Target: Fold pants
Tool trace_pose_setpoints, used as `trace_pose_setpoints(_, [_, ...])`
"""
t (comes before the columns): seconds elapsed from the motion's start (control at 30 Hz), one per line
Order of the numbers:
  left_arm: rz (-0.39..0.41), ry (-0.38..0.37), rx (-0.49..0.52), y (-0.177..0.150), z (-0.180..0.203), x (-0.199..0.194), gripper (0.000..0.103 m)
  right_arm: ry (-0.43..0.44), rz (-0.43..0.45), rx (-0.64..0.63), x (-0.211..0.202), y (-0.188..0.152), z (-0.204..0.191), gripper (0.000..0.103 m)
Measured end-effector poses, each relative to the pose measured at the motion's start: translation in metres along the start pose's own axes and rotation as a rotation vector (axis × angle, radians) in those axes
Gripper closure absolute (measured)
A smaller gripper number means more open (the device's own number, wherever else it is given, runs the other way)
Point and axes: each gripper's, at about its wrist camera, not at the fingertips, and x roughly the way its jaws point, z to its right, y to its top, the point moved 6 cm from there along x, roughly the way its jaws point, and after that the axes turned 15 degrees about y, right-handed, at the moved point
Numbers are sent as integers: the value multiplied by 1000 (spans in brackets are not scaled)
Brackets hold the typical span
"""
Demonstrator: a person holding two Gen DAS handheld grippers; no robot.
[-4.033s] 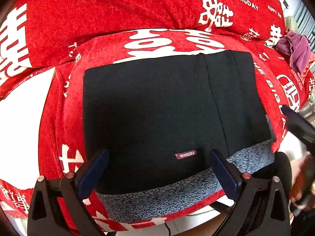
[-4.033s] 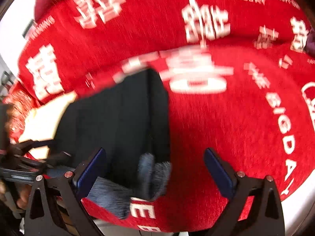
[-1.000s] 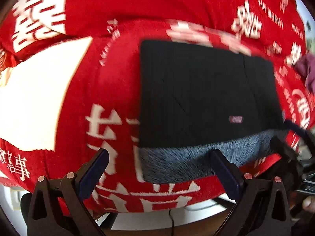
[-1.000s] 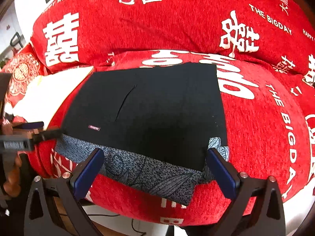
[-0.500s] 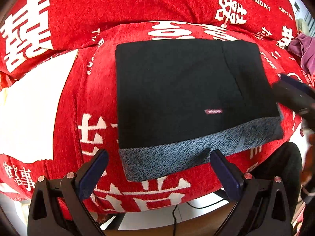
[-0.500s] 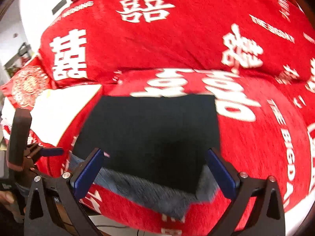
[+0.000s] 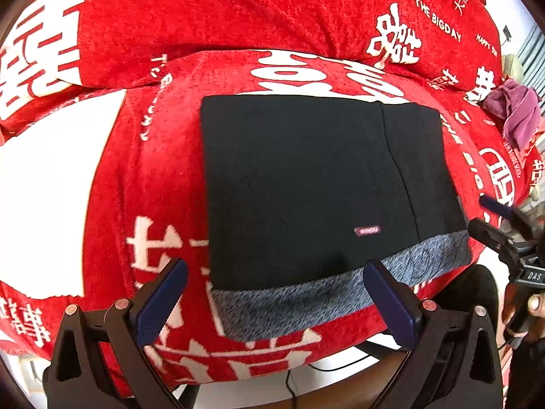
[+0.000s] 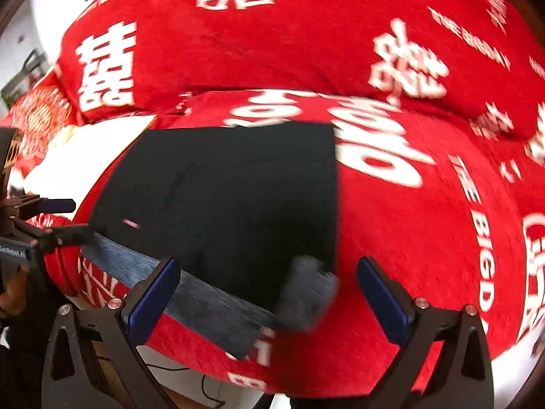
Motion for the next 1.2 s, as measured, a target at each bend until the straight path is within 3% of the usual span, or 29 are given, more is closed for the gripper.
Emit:
trace_pose_setpoints(0.2, [-74, -137, -66, 6, 0, 23, 0, 161, 27, 183, 6, -8, 37, 0])
trace_pose_setpoints(0.33, [-89, -187, -101, 12, -6, 34, 0, 217, 3, 232, 24, -11, 50, 0])
trace_pose_setpoints(0.43, [-100, -183, -105, 16, -7, 44, 0, 253, -14, 251, 35, -11, 54, 0])
trace_pose_setpoints(0.6, [-114, -234, -145, 21, -8, 59, 0, 306, -15, 227, 42, -6, 52, 0])
trace_pose_setpoints(0.77, [-117, -265, -173, 25, -8, 70, 0, 462, -10, 234, 57, 4, 39, 0])
trace_pose_setpoints(0.9, [-81, -277, -152, 30, -7, 74, 0, 465, 7, 211, 72, 13, 32, 0])
trace_pose_setpoints(1.0, [-58, -277, -160, 32, -6, 74, 1, 437, 32, 124, 79, 16, 28, 0])
trace_pose_setpoints(1.07, [-39, -261, -149, 33, -3, 68, 11, 390, 5, 69, 82, 16, 20, 0])
trace_pose_setpoints(1.13, [-6, -243, -115, 35, 1, 55, 32, 366, -18, 106, 81, 19, 18, 6])
trace_pose_setpoints(1.17, [3, -237, -107, 36, 2, 51, 35, 357, -15, 123, 77, 22, 18, 26])
trace_pose_setpoints(1.2, [10, -235, -103, 38, 2, 46, 40, 357, -6, 130, 71, 25, 17, 36])
